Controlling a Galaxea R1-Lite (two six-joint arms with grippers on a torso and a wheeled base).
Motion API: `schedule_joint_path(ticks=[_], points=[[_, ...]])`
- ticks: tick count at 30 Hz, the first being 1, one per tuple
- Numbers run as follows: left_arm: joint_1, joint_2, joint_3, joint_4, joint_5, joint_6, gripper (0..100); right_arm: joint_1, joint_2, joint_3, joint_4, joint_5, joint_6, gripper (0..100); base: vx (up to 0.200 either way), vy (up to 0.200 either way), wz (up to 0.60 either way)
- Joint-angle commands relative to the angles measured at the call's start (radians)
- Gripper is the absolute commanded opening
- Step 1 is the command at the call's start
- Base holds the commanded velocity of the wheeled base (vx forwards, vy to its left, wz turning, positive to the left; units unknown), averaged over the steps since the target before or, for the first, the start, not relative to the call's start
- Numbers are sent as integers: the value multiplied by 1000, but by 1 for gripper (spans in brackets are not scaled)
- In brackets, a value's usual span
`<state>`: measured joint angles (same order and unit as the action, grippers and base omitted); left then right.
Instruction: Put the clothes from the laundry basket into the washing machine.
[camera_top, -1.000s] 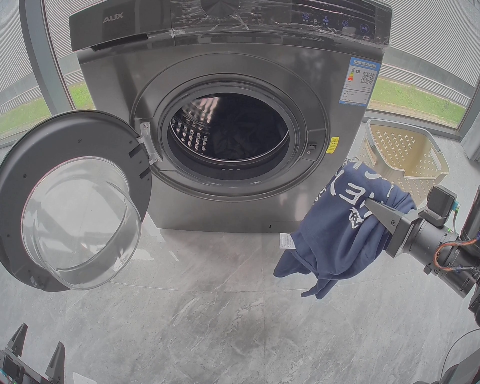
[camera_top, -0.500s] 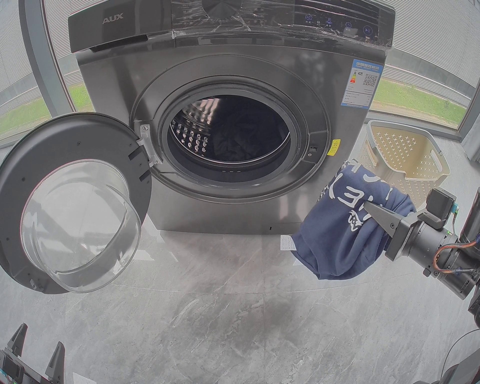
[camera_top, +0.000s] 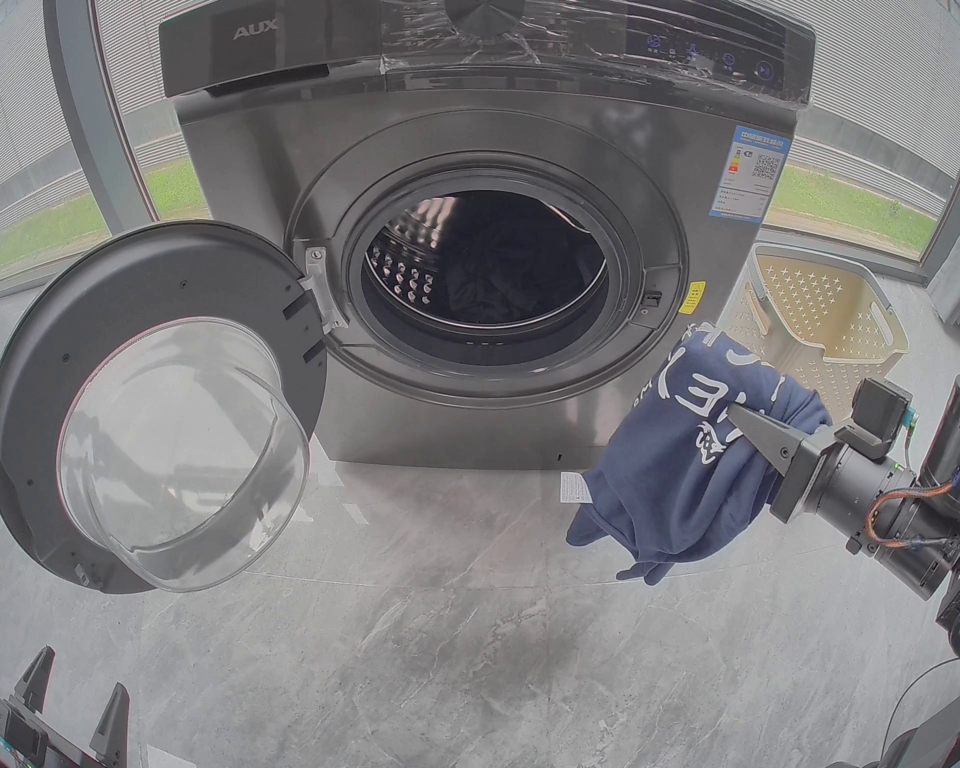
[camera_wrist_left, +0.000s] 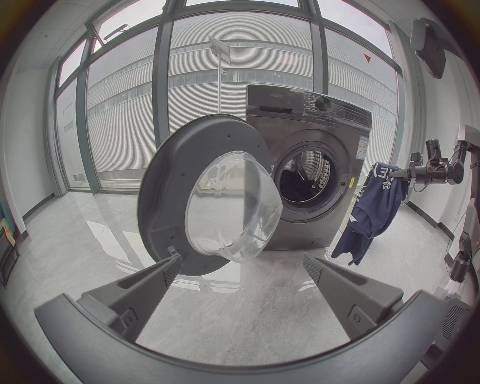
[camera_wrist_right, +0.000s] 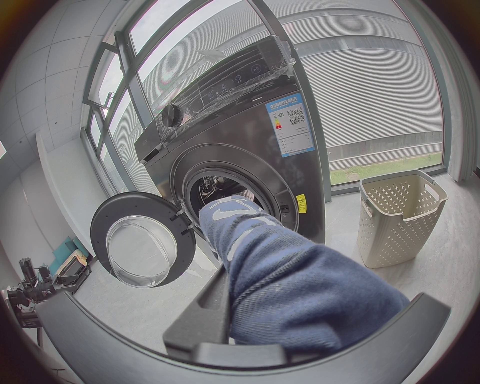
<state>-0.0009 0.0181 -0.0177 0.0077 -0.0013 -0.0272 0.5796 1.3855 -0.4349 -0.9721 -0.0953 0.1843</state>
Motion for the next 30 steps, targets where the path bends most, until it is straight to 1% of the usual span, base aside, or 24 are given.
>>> schedule_joint_path(ticks=[1, 7, 13, 25, 30], points=[[1, -13, 15, 0, 0, 0, 100, 0, 0, -1, 0, 0, 0, 0, 0, 0, 0], [1, -13, 15, 0, 0, 0, 100, 2, 0, 1, 0, 0, 0, 0, 0, 0, 0], [1, -13, 15, 0, 0, 0, 100, 2, 0, 2, 0, 0, 0, 0, 0, -200, 0], [1, -13, 15, 0, 0, 0, 100, 3, 1, 4, 1, 2, 0, 0, 0, 0, 0], [1, -13, 15, 0, 0, 0, 100, 9, 1, 12, 0, 2, 0, 0, 200, 0, 0]])
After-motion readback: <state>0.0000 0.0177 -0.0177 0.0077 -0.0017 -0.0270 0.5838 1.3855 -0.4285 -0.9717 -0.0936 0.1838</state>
